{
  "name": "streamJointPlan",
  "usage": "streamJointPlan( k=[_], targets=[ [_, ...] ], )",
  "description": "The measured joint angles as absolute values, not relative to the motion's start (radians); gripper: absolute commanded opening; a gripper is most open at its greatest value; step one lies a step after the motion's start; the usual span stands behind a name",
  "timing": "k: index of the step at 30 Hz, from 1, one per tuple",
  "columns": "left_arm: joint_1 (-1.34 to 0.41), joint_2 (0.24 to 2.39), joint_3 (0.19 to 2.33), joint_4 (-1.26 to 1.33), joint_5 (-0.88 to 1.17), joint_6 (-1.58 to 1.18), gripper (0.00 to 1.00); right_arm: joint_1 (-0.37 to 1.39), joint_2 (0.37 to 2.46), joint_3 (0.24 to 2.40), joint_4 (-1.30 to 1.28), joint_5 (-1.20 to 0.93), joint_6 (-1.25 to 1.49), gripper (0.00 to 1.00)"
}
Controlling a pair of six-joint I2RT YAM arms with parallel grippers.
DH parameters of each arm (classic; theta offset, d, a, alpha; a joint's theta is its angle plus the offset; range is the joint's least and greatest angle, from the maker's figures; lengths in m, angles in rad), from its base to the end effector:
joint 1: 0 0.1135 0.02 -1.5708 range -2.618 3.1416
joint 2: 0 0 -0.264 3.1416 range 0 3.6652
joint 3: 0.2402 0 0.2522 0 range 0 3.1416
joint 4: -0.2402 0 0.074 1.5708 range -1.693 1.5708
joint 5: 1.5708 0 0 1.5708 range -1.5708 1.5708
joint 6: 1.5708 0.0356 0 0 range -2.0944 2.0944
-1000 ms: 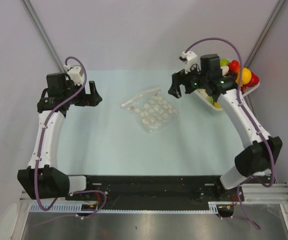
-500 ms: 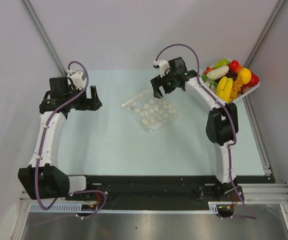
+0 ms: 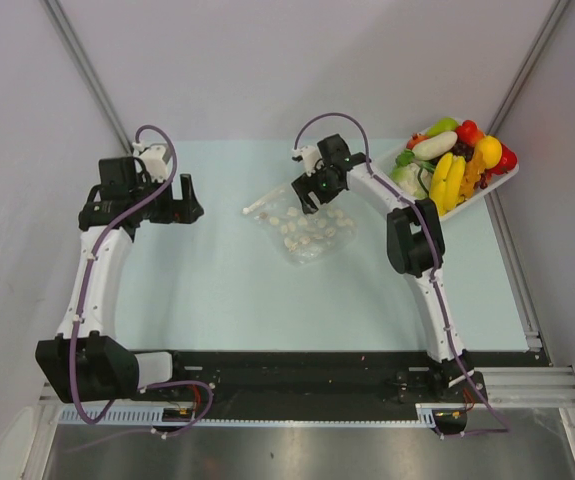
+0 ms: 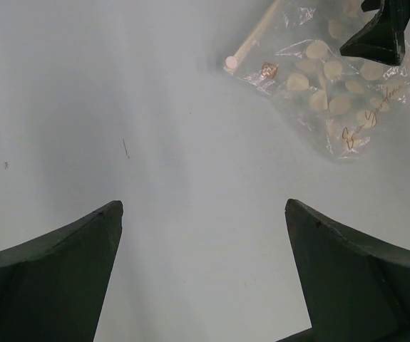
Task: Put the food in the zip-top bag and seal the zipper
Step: Pick up the zipper food storage bag at the center of the board.
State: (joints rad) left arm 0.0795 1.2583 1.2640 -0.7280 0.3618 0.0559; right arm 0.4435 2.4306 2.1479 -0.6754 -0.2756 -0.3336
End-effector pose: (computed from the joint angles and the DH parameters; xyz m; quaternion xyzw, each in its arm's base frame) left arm 0.2641 0.0084 0.3552 0.0635 0.8973 -0.1362 0.4151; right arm 0.4784 0.2380 0.1865 -0.3961 0.8583 0.1472 0.2911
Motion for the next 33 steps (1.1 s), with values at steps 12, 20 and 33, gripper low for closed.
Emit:
streamJointPlan(
  k=[12,20,33],
  targets=[
    [0.080,1.259,1.264,-0.712,0.411,0.000,1.00,0.480,2.378,2.001,-0.602,-0.297,-0.445,0.00],
    [0.080,1.257,1.286,-0.684,0.518,-0.009,1.00,0.449,1.824,1.481,-0.319,-0.532,-0.604,0.00],
    [0.059,1.205,1.328,-0.592,0.867,-0.071,0.72,0.487,1.514,1.278,-0.080,-0.829,-0.805,0.00]
  ],
)
